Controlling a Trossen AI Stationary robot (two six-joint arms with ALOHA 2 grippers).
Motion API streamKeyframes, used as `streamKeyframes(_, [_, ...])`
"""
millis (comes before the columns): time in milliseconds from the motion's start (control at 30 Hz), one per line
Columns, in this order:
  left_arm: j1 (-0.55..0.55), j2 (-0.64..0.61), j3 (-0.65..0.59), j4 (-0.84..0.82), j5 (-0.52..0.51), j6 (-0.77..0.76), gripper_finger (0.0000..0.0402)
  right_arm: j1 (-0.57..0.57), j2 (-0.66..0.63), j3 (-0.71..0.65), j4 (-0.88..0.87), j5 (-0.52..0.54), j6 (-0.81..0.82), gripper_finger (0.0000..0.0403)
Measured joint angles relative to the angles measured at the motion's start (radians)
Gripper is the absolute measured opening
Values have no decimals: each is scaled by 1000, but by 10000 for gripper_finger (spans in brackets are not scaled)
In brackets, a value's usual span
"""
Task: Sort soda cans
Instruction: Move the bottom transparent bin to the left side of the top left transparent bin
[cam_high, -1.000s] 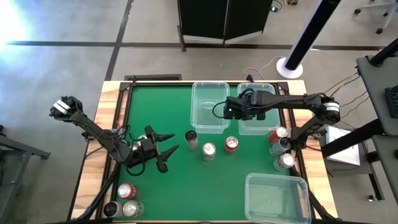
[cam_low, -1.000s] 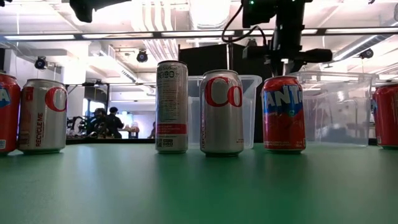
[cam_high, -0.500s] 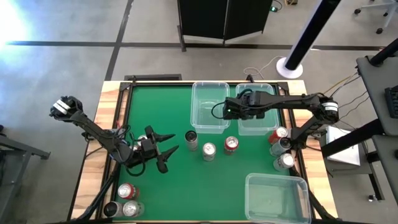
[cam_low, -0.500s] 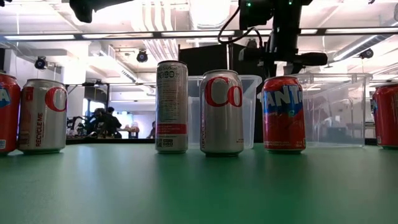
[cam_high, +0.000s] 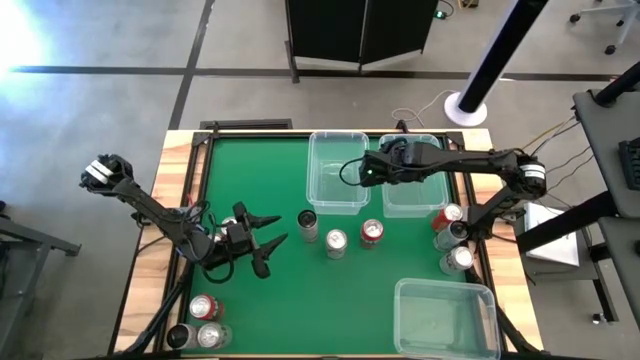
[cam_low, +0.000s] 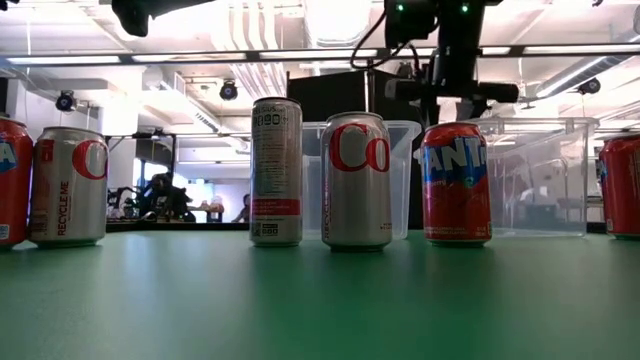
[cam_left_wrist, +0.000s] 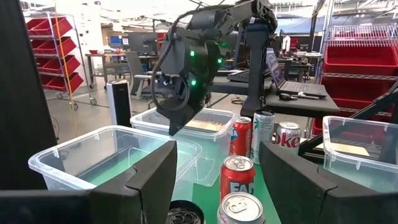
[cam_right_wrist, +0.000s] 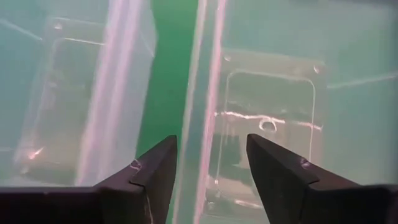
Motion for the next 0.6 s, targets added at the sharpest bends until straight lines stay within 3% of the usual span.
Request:
streamKeyframes(333, [0, 0, 0, -1, 0, 4, 212, 33, -39, 191, -14, 2, -255, 198])
streamKeyframes(600, [0, 0, 0, -4, 2, 25, 212, 176, -94, 212, -14, 100, -334, 188])
